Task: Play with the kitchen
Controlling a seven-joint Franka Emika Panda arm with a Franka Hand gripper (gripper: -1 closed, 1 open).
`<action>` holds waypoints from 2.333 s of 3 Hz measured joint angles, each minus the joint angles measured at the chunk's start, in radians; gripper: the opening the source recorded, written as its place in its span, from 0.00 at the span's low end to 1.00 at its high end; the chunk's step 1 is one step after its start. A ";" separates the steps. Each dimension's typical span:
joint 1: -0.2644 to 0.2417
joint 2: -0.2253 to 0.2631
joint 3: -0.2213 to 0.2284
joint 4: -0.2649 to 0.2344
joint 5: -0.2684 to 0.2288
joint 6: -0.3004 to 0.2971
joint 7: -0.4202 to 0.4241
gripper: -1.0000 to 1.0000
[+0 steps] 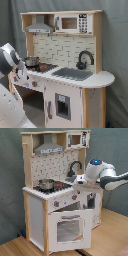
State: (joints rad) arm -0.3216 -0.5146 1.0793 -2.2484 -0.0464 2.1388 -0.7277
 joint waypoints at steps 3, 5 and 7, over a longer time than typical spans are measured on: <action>0.011 0.271 0.014 0.019 0.000 -0.038 -0.147 1.00; -0.002 0.434 0.012 0.004 -0.072 -0.058 -0.226 1.00; -0.002 0.547 -0.005 0.014 -0.223 0.025 -0.225 1.00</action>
State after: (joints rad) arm -0.3240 0.0323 1.0747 -2.2345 -0.2692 2.1641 -0.9529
